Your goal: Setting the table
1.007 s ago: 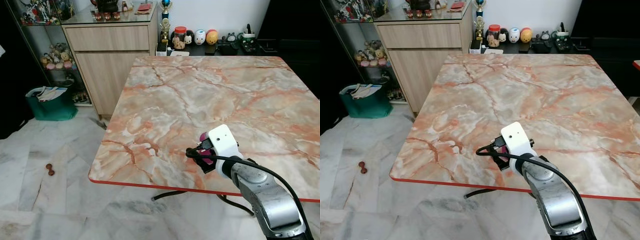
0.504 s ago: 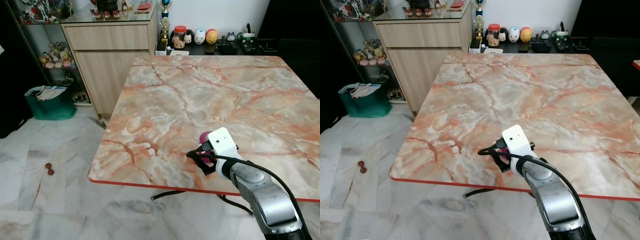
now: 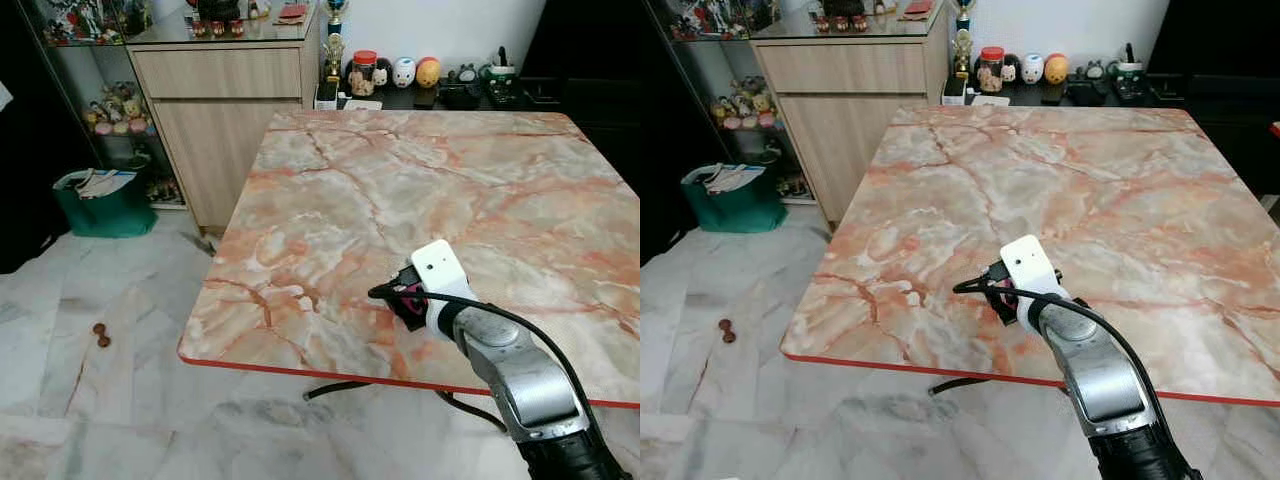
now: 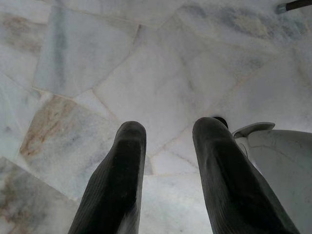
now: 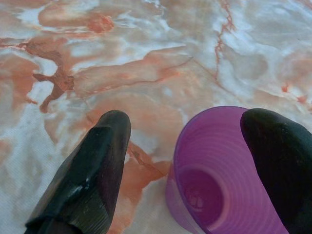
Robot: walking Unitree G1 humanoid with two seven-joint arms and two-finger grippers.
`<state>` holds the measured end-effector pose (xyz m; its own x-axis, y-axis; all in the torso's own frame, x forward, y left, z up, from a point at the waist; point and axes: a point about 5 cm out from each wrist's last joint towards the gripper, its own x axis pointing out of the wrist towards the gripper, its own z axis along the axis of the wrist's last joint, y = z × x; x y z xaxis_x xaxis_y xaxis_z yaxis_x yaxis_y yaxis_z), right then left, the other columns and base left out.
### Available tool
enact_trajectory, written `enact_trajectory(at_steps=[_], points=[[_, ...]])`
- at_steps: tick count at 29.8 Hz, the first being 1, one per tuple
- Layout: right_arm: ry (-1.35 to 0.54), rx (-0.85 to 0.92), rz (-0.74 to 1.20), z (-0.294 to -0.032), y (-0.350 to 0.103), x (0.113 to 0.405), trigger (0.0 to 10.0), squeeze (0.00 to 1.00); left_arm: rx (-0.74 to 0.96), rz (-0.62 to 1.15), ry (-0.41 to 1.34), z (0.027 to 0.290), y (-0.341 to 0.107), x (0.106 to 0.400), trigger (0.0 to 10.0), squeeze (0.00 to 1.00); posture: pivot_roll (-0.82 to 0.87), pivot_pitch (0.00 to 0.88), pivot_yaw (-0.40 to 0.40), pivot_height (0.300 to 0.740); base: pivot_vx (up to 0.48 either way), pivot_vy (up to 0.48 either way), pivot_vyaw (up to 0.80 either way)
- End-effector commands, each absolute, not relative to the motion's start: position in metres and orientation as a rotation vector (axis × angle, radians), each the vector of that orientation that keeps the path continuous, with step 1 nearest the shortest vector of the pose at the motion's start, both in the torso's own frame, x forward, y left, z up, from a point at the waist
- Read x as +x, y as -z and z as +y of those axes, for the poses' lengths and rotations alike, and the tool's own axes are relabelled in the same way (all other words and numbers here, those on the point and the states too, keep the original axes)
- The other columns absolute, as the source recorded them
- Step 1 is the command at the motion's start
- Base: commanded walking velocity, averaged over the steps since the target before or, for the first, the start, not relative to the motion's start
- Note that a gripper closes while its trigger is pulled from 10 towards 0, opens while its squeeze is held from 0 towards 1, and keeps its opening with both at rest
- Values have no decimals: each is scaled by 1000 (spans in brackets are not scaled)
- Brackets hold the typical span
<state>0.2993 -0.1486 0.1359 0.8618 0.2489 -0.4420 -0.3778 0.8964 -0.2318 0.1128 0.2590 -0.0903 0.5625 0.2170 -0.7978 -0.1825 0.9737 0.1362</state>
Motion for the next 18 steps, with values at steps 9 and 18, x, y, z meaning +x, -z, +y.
enact_trajectory(at_steps=[9,18], points=[[-362,-327,412,-143,-136,301,3922,0,29,962,-248,259,92,110,10000,0,-40,0,32,740,0,0,0],[-349,-338,422,-144,-136,299,10000,0,27,961,-248,259,92,111,10000,0,-41,0,31,740,0,0,0]])
